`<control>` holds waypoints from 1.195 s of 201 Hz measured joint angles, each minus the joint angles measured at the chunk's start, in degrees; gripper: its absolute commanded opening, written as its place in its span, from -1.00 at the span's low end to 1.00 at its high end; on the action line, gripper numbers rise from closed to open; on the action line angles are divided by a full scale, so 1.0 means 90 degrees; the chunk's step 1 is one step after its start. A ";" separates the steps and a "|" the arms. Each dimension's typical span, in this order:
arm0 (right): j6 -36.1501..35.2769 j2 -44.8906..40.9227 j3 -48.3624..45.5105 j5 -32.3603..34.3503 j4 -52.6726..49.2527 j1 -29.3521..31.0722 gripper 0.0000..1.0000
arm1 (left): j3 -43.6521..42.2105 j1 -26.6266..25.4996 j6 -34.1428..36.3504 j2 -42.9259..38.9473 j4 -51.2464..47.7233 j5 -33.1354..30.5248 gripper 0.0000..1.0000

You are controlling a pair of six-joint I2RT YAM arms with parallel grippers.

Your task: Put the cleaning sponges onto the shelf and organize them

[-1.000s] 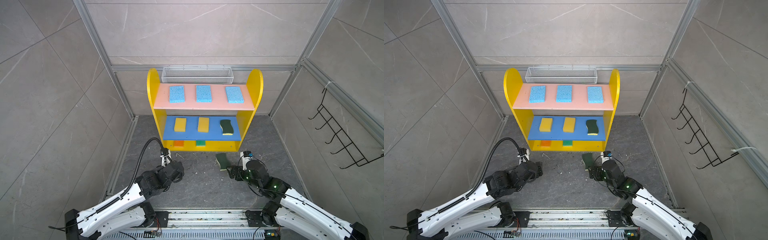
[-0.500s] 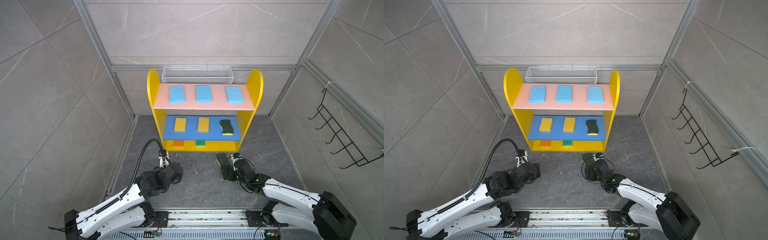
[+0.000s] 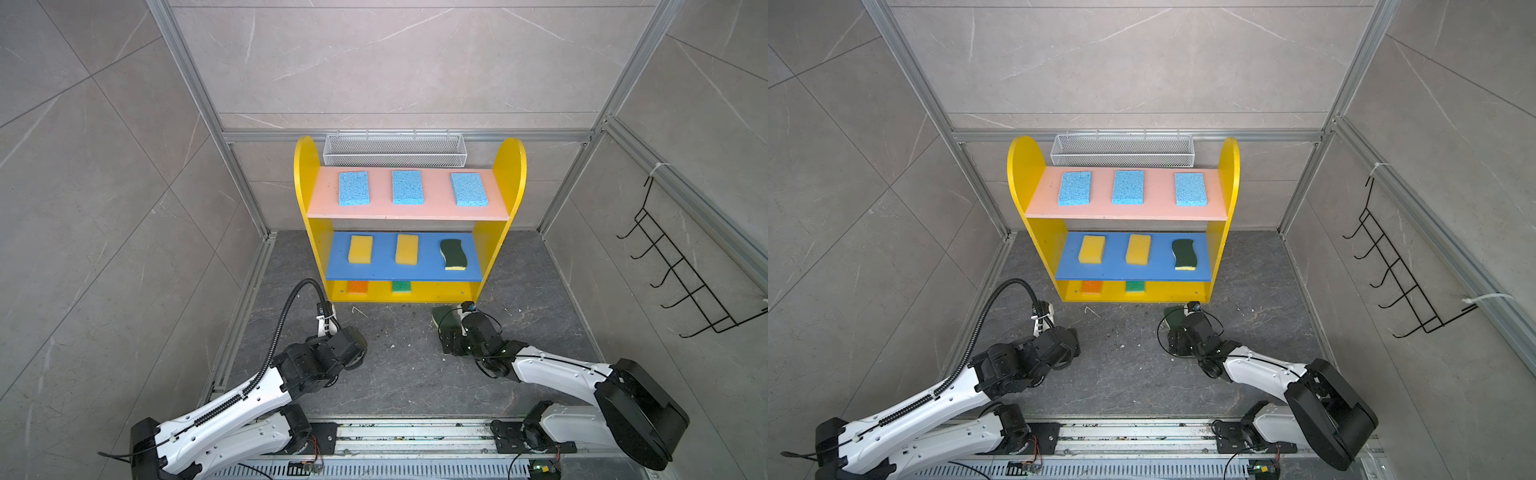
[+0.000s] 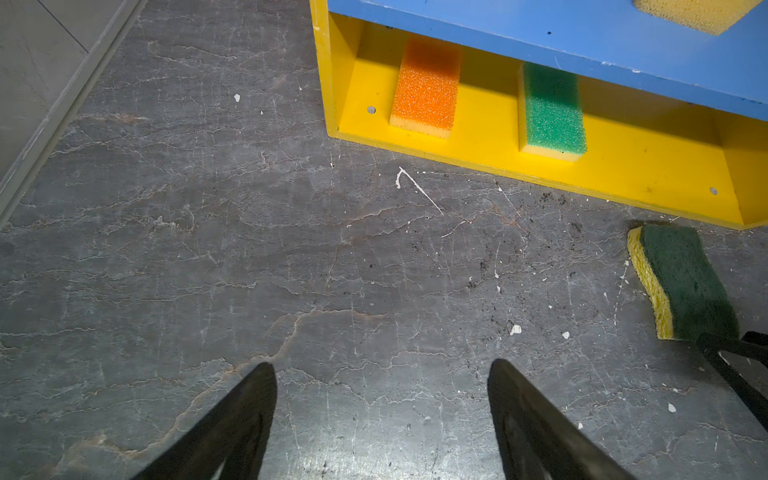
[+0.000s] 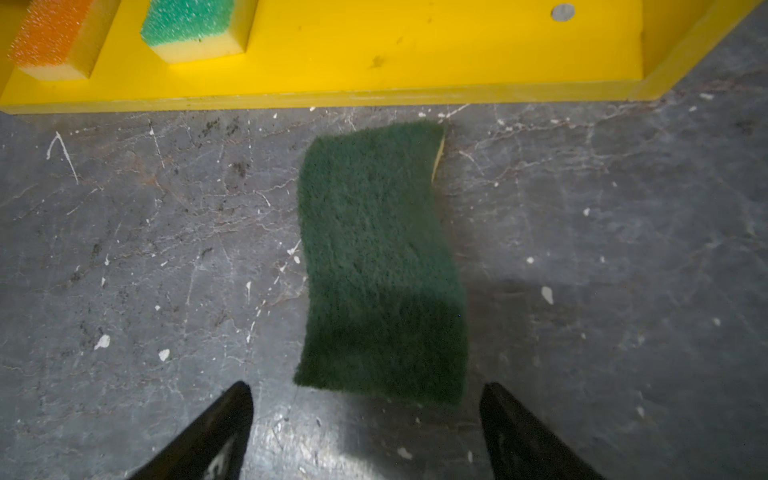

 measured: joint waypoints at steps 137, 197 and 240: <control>-0.0197 0.0469 0.0308 0.0364 -0.0189 0.0000 0.78 | 0.0000 0.0000 -0.0049 0.0126 0.0002 -0.0012 0.67; -0.0316 0.0797 0.0355 0.0255 -0.0175 -0.0007 0.74 | 0.0000 0.0000 -0.0053 0.0185 0.0010 -0.0036 0.68; -0.0313 0.1001 0.0503 0.0267 -0.0177 -0.0007 0.69 | 0.0000 0.0000 -0.0053 0.0333 0.0053 -0.0056 0.68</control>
